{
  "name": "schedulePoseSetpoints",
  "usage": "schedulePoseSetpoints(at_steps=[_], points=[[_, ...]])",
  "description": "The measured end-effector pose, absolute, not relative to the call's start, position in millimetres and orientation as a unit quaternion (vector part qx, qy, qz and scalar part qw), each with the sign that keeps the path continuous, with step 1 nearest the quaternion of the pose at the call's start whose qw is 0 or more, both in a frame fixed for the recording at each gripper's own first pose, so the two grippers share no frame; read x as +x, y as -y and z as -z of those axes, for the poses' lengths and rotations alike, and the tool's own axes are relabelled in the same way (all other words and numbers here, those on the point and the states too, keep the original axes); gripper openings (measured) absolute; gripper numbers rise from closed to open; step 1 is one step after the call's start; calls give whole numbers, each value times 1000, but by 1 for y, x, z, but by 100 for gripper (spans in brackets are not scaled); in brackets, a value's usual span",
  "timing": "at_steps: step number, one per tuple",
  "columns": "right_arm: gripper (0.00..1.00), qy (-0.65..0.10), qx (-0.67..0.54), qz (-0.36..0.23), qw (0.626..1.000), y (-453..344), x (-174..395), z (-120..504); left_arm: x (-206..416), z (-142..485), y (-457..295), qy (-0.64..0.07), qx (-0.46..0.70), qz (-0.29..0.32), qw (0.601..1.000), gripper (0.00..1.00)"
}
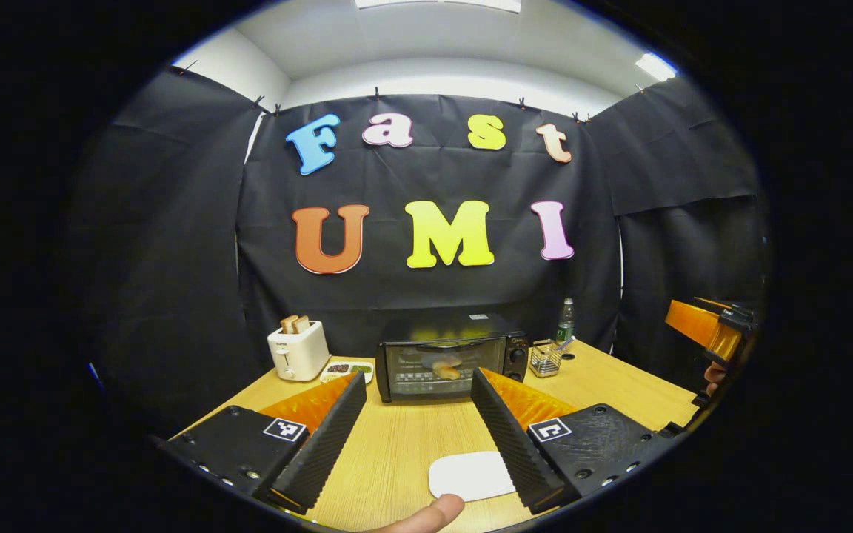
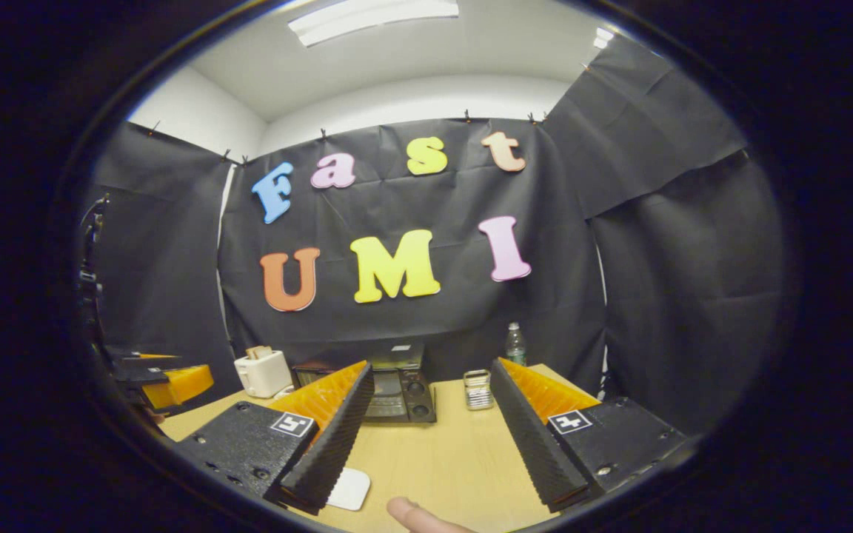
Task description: Open the electric oven with the left hand, put the food in, and close the electric oven.
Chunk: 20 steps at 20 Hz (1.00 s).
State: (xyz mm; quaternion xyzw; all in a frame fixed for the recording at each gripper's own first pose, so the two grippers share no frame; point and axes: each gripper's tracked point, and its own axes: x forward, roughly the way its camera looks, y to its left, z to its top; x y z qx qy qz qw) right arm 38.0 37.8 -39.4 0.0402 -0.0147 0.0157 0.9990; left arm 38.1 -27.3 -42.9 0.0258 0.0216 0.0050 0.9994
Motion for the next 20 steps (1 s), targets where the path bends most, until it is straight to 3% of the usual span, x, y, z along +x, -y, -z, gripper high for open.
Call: schedulePoseSetpoints(at_steps=[5,20], points=[[96,0,20,0,1000,-27,13,40,11,48,17,-14,13,-8,1000,93],[98,2,-15,-62,998,-71,-14,40,-8,51,-7,-3,1,-34,999,93]])
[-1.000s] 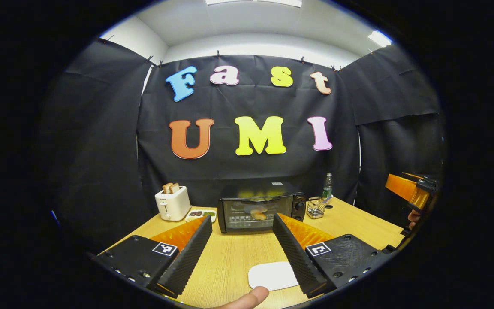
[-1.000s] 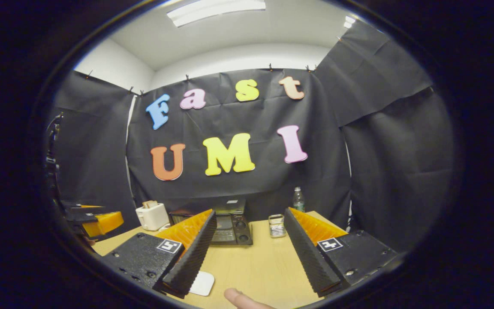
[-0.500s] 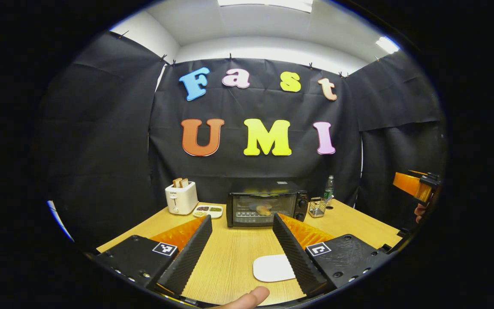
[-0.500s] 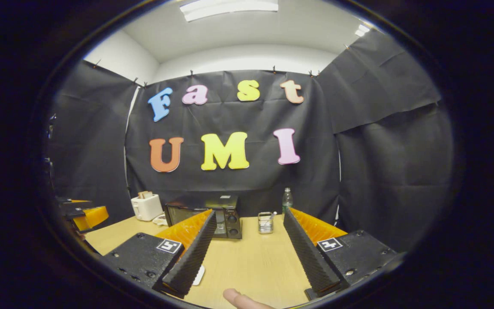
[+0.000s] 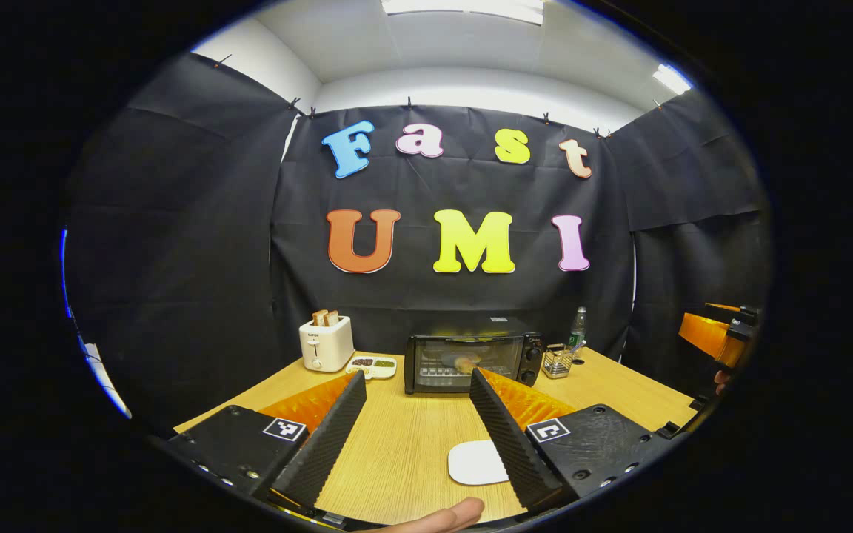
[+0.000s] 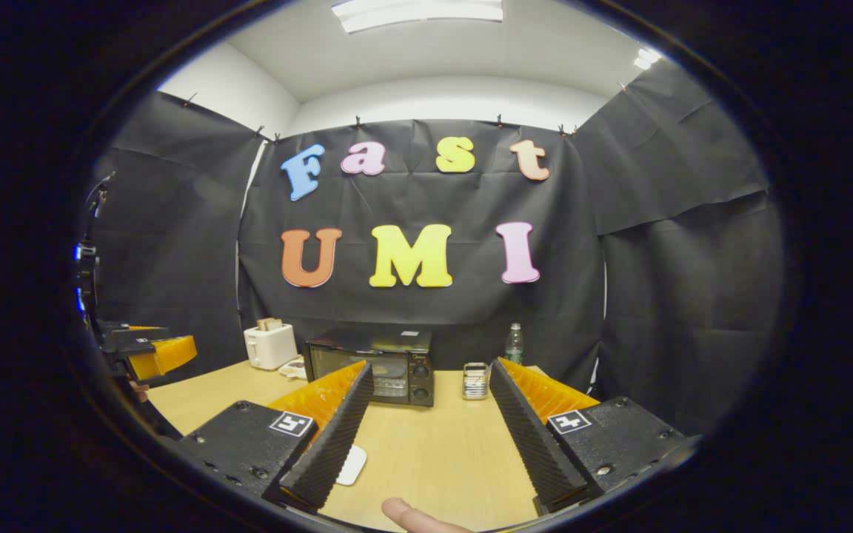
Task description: Open the electric oven with the left hand, put the food in, and close the electric oven.
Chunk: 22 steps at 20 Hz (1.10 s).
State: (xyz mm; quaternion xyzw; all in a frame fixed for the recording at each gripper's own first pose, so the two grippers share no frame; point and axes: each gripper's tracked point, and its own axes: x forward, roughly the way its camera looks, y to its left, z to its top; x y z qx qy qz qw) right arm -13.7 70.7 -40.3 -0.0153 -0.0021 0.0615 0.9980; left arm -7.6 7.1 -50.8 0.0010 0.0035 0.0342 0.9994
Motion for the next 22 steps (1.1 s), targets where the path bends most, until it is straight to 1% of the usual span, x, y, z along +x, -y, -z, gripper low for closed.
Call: schedulePoseSetpoints(at_steps=[3,4,8,16,22], points=[[100,3,-15,-67,998,-71,-16,43,-16,45,-2,9,14,-29,999,93],[96,3,-17,-68,998,-71,-16,43,-16,46,-2,10,15,-29,999,93],[99,3,-21,-72,997,-72,-21,43,-18,48,-2,6,14,-29,999,93],[100,10,-25,-78,997,-72,-24,42,-21,40,1,21,9,-32,999,93],[99,4,-29,-83,996,-74,-21,48,-21,44,4,16,10,-26,999,93]])
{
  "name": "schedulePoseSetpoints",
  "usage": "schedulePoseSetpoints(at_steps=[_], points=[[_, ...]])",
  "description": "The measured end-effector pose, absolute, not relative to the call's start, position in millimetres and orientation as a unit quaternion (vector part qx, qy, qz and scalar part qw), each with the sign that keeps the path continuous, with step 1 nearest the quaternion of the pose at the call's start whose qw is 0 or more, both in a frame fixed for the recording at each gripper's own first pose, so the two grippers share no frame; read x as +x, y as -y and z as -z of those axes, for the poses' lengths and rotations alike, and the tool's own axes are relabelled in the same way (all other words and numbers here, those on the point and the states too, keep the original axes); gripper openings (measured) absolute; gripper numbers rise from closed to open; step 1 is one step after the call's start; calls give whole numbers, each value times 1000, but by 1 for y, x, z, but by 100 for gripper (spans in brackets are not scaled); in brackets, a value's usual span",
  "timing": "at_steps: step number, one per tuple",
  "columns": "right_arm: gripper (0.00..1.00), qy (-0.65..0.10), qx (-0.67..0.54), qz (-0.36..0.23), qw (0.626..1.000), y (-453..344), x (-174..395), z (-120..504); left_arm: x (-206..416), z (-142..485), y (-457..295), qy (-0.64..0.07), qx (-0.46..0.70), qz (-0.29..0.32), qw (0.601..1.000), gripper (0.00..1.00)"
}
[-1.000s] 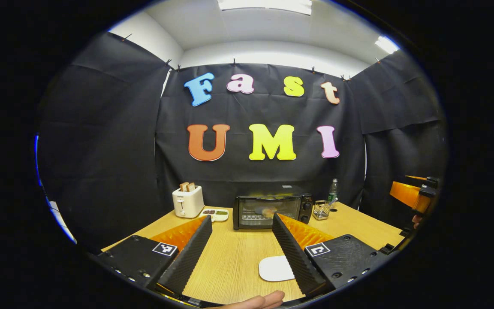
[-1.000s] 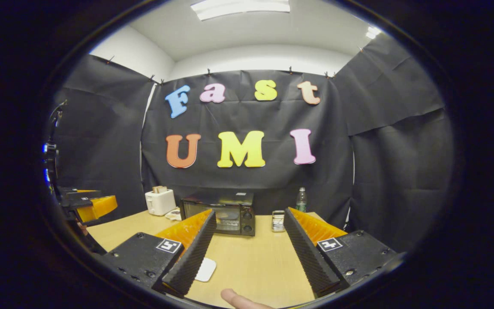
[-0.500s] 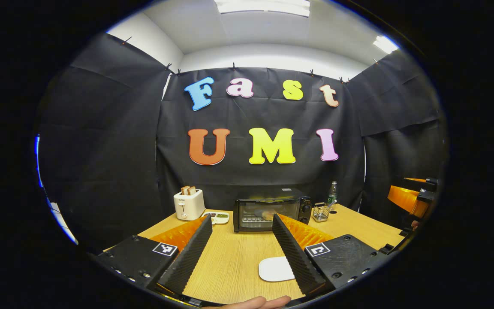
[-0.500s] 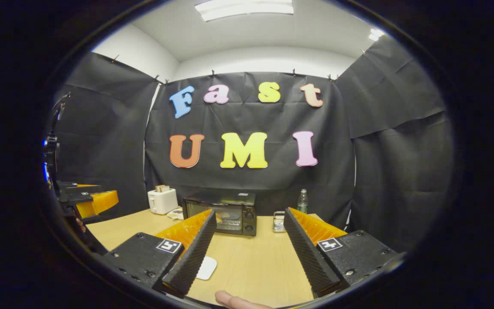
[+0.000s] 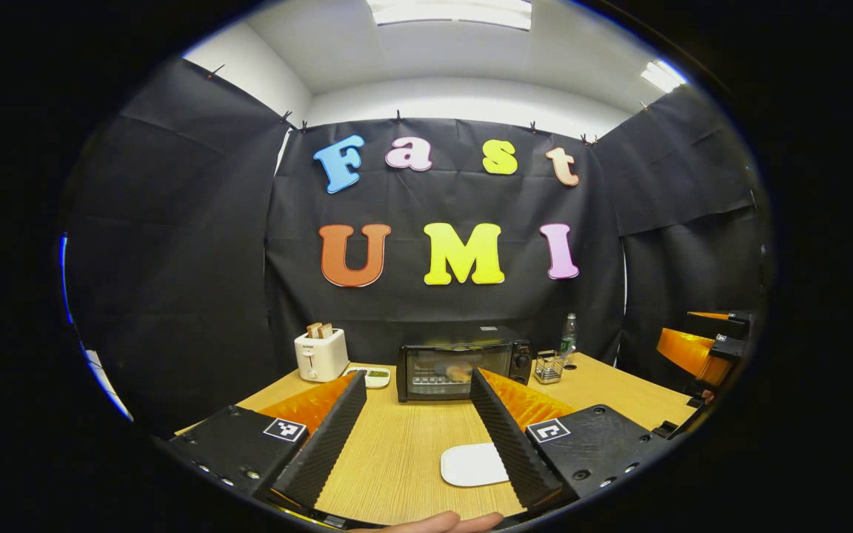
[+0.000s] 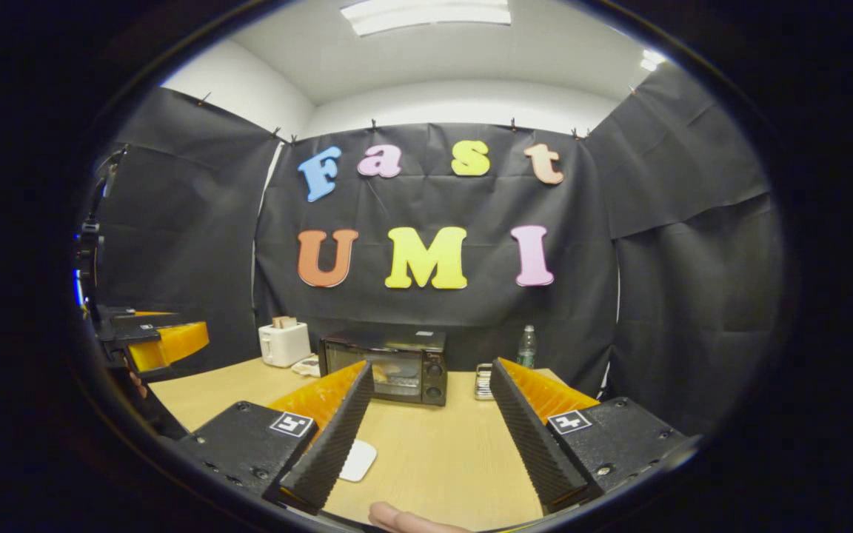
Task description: Open the electric oven with the left hand, put the food in, and close the electric oven.
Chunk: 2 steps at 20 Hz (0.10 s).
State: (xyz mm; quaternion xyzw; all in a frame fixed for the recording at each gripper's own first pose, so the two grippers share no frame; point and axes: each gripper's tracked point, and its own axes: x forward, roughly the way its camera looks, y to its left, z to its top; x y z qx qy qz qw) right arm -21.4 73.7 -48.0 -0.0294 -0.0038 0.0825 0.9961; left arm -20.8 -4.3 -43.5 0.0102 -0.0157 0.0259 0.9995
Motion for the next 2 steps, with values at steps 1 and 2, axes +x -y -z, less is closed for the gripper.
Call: schedulePoseSetpoints(at_steps=[1,2], points=[[99,4,-30,-83,996,-74,-21,48,-20,44,4,15,10,-27,999,93],[99,4,-30,-84,996,-75,-21,48,-20,44,4,14,10,-28,999,93]])
